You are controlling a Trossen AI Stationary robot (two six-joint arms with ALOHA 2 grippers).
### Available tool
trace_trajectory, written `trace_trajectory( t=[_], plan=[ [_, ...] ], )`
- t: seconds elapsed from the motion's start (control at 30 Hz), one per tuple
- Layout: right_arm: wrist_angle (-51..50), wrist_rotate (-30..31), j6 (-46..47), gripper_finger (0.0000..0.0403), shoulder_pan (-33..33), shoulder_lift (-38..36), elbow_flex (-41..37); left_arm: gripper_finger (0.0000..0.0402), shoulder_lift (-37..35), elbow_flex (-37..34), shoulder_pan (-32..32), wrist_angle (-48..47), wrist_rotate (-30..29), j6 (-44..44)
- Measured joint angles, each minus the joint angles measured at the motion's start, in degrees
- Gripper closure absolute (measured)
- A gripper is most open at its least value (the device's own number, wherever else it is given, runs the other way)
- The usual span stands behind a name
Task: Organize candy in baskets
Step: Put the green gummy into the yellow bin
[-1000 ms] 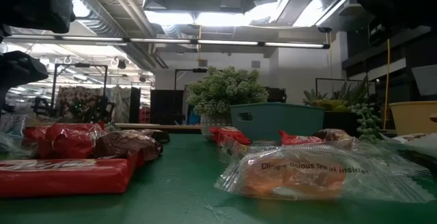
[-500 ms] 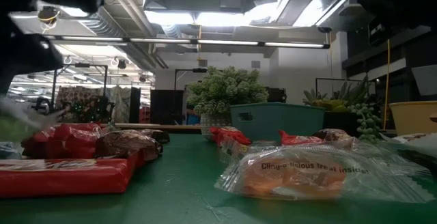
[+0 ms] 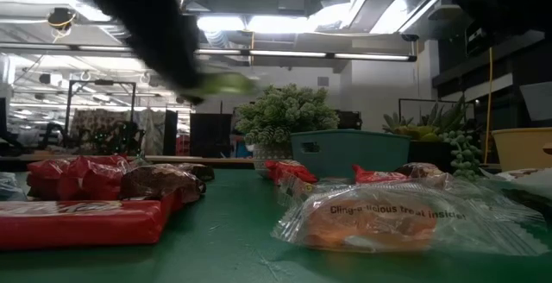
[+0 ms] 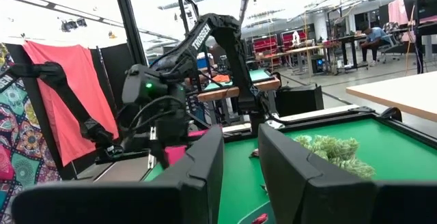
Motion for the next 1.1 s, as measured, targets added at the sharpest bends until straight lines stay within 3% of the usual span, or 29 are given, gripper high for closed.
trace_trajectory(
  t=[0.17, 0.4, 0.77, 1.1],
  plan=[
    [0.1, 0.3, 1.0, 0.0308, 0.0, 0.0, 0.0, 0.0269, 0.0, 0.0, 5.6, 5.9, -5.9, 4.1],
    [2.9, 2.2, 12.1, 0.0308, 0.0, 3.2, 0.0, 0.0269, 0.0, 0.0, 12.5, 17.0, -6.9, 13.1],
    [21.7, 1.2, 14.8, 0.0308, 0.0, 19.7, 0.0, 0.0269, -0.1, 0.0, 18.6, 32.9, -9.4, 23.9],
    [33.4, 1.3, 16.2, 0.0308, 0.0, 30.4, 0.0, 0.0269, -0.1, 0.0, 19.9, 39.2, -9.4, 26.0]
  ],
)
